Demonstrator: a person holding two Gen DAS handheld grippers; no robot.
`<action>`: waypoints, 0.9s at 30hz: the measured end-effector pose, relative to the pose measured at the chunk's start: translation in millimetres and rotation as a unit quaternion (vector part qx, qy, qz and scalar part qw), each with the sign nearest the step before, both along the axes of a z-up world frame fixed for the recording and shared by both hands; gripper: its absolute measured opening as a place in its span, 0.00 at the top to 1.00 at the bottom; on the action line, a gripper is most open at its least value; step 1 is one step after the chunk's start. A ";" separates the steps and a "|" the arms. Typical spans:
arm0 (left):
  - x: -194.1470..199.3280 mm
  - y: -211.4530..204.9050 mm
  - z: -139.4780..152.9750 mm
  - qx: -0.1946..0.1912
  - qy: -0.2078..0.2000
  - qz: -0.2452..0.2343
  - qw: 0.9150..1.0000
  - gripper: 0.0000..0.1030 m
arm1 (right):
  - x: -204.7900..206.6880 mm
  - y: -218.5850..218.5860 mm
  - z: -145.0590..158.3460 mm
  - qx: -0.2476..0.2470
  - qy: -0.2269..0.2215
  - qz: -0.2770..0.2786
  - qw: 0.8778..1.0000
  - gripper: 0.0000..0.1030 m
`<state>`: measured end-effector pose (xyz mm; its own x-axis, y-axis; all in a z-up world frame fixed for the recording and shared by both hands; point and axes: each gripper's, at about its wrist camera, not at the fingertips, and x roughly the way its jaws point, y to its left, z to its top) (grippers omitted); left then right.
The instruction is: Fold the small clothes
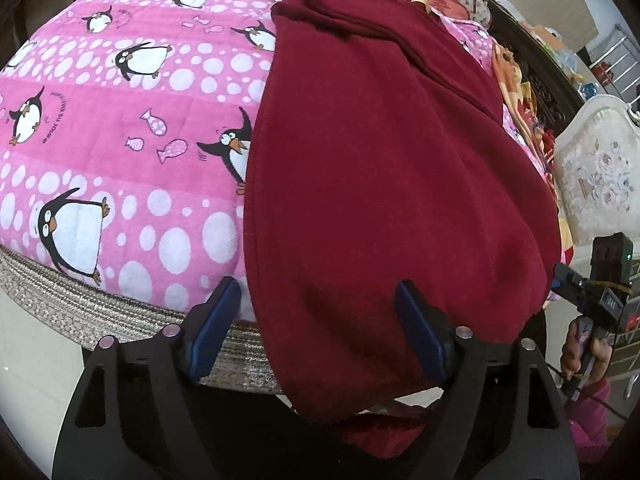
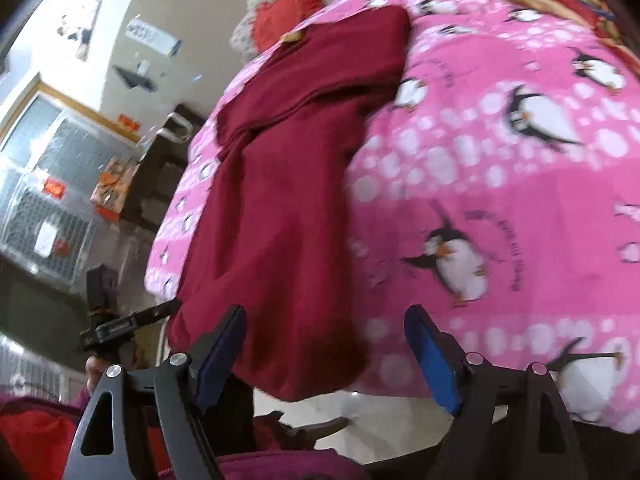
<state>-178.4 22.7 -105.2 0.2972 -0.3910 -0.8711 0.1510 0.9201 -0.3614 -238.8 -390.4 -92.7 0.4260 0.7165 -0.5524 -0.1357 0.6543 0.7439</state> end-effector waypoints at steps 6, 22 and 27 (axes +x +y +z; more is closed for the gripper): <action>0.1 4.2 -0.4 -0.010 0.010 -0.004 1.000 0.22 | -13.5 14.8 17.1 -0.018 -0.040 0.036 0.998 0.85; -8.9 -12.9 -0.8 0.041 -0.014 -0.046 0.998 0.54 | -1.1 13.5 -2.7 0.023 -0.010 0.022 0.999 0.76; -0.4 -0.6 9.9 -0.010 -0.009 -0.045 0.999 0.91 | -16.6 13.6 35.9 0.061 -0.062 0.027 0.996 0.89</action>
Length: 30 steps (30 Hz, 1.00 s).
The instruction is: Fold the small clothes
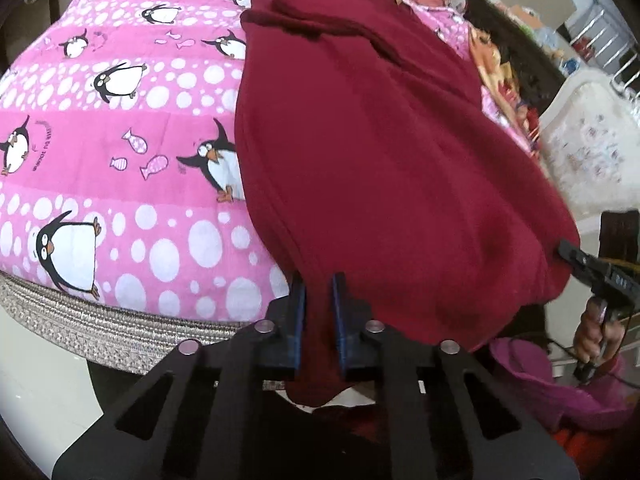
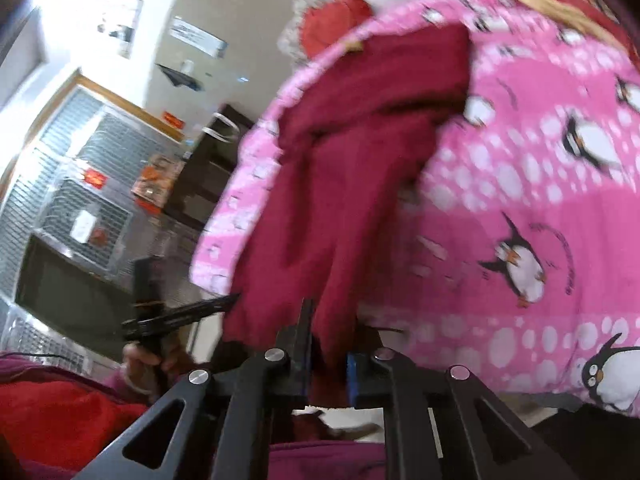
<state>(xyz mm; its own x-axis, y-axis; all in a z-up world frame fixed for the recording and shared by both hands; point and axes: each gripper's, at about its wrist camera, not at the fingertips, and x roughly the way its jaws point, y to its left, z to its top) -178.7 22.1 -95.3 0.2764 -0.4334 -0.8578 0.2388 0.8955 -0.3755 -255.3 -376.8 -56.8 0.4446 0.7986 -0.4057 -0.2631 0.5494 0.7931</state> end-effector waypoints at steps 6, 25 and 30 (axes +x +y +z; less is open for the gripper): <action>-4.6 23.8 39.0 -0.035 -0.033 -0.006 0.999 0.92 | -23.4 19.1 37.9 0.001 -0.038 0.038 0.999 0.92; 21.9 24.4 57.7 -0.046 -0.047 -0.010 0.998 0.92 | 19.0 22.6 19.9 0.029 0.007 0.031 0.999 0.87; 66.8 11.3 98.5 -0.066 -0.106 -0.016 0.992 0.92 | 64.1 -3.7 55.8 0.074 -0.044 -0.018 0.996 0.88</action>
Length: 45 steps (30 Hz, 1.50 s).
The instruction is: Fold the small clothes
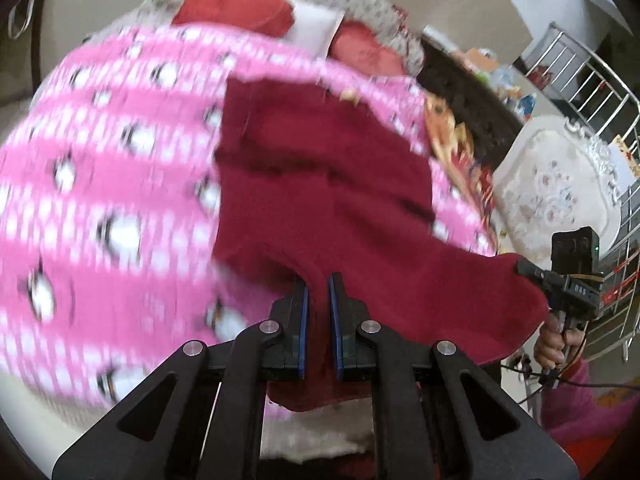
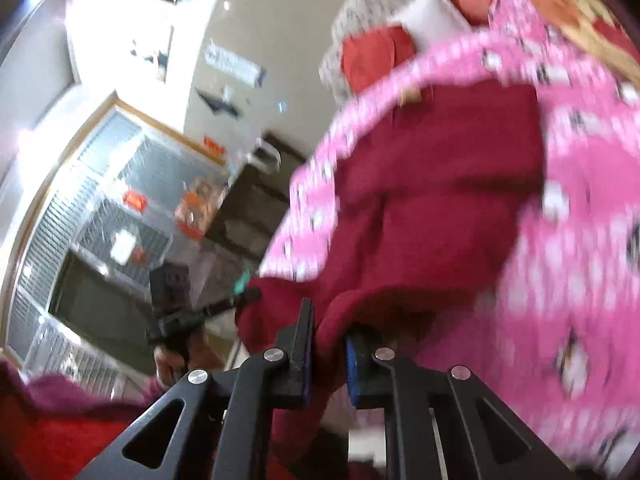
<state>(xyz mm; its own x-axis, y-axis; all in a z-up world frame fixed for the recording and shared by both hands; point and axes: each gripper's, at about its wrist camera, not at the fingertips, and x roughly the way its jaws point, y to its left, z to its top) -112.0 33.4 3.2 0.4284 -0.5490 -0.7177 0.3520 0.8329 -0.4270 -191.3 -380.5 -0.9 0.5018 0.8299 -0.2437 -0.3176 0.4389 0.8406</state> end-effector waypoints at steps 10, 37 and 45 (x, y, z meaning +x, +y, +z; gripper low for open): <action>148.4 -43.1 21.0 -0.009 -0.052 0.027 0.998 0.92 | 131.6 -54.7 17.2 0.002 0.017 -0.128 0.992 0.88; 255.1 -70.9 -53.1 0.098 0.021 0.112 0.989 0.25 | 264.0 -15.3 -29.4 -0.210 0.071 -0.141 0.965 0.53; 247.6 -58.7 -74.9 0.107 0.061 0.115 0.986 0.25 | 213.8 -33.3 -22.7 -0.168 0.067 -0.123 0.976 0.53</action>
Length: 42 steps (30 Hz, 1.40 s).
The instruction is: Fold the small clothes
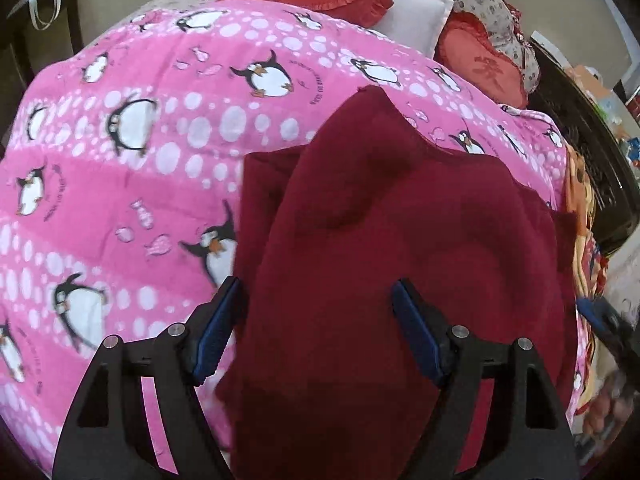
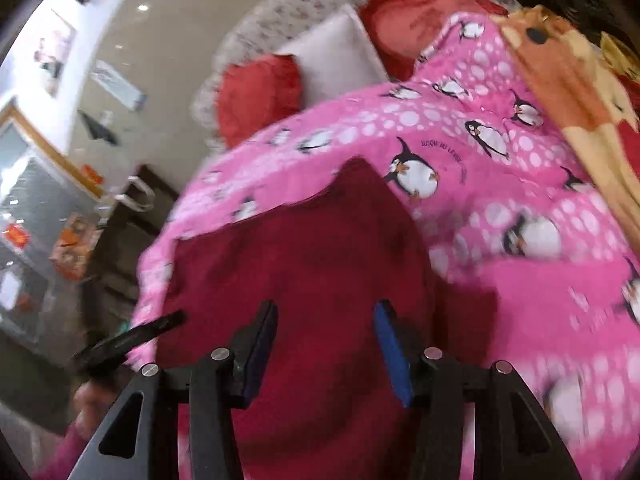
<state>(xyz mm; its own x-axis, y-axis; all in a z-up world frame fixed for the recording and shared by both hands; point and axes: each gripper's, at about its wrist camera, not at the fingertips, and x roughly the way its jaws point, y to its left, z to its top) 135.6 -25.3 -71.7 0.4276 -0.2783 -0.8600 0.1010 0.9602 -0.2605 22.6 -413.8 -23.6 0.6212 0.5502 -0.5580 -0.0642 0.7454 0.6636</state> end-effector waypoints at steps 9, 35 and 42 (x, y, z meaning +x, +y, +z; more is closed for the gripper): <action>-47.3 15.6 13.2 -0.020 -0.020 0.004 1.000 0.25 | -86.5 19.3 -36.5 0.007 0.019 0.054 0.998 0.53; -76.0 -11.5 16.0 0.051 -0.073 -0.021 0.996 0.25 | -91.9 4.5 18.0 -0.079 -0.019 -0.016 0.997 0.67; -66.7 -18.6 -3.1 0.090 -0.062 -0.009 0.994 0.25 | -13.1 45.0 13.0 -0.132 -0.023 0.000 0.991 0.67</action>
<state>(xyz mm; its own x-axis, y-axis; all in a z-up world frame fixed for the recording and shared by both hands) 68.9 -43.9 -74.8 0.5298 -0.1330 -0.8377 0.1400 0.9878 -0.0683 9.4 -368.8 -10.6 0.6489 0.3886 -0.6542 -0.0897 0.8928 0.4414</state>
